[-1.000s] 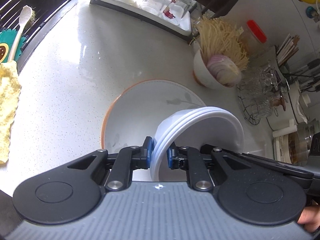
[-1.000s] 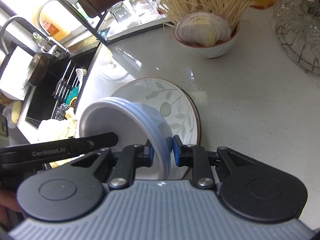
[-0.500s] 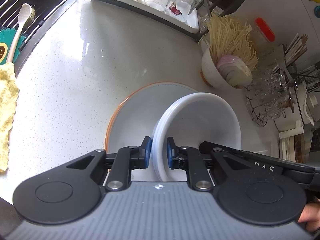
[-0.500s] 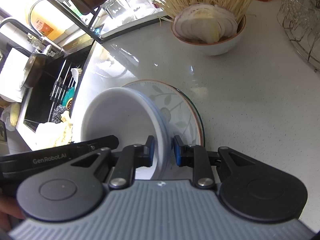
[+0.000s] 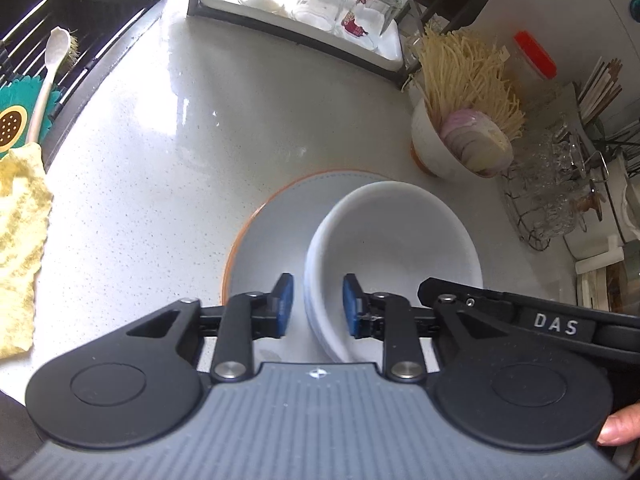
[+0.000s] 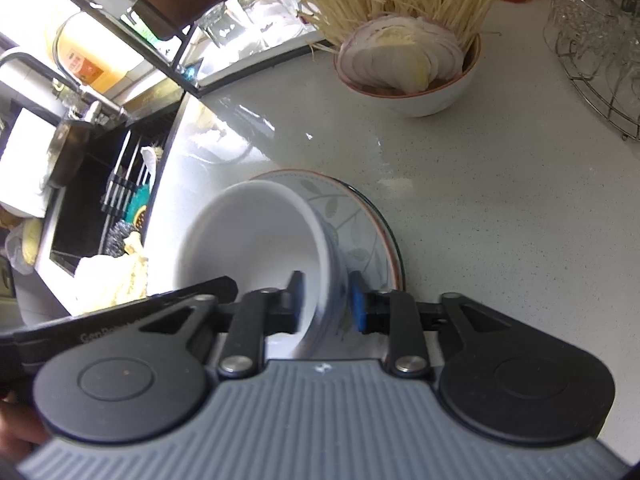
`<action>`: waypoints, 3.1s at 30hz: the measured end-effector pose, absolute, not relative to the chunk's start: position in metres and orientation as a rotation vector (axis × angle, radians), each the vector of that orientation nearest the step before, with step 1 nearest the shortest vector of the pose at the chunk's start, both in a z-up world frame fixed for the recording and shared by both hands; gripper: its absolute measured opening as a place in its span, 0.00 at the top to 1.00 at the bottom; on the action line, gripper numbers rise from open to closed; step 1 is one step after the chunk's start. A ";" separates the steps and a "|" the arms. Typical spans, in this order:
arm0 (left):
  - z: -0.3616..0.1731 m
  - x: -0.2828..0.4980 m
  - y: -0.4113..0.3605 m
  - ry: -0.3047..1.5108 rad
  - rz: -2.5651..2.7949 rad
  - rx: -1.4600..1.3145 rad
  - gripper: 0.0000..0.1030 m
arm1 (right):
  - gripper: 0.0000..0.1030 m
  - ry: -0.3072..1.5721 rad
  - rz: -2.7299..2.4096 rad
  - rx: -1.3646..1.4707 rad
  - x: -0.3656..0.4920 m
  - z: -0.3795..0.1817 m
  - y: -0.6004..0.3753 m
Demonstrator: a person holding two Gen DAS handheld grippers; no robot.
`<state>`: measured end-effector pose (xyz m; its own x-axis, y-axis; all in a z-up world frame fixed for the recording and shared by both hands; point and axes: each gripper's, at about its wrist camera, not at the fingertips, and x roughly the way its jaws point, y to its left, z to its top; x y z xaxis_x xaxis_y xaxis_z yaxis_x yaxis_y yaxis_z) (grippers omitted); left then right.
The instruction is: Organize plates and bowls
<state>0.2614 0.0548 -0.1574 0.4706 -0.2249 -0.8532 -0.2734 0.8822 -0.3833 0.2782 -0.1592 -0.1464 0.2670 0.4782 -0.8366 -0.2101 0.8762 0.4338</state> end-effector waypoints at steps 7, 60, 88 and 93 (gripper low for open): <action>-0.142 0.255 0.059 1.052 0.010 -0.500 0.66 | 0.57 1.155 0.468 0.213 0.273 -0.127 -0.155; 0.016 0.068 -0.032 0.698 -0.049 -0.230 0.63 | 0.56 0.690 0.438 0.264 0.066 -0.002 -0.252; 0.003 -0.033 -0.065 0.683 -0.016 -0.230 0.56 | 0.56 0.627 0.436 0.171 -0.009 -0.008 -0.284; -0.004 -0.041 -0.073 0.684 -0.020 -0.224 0.53 | 0.56 0.623 0.422 0.180 -0.021 -0.020 -0.289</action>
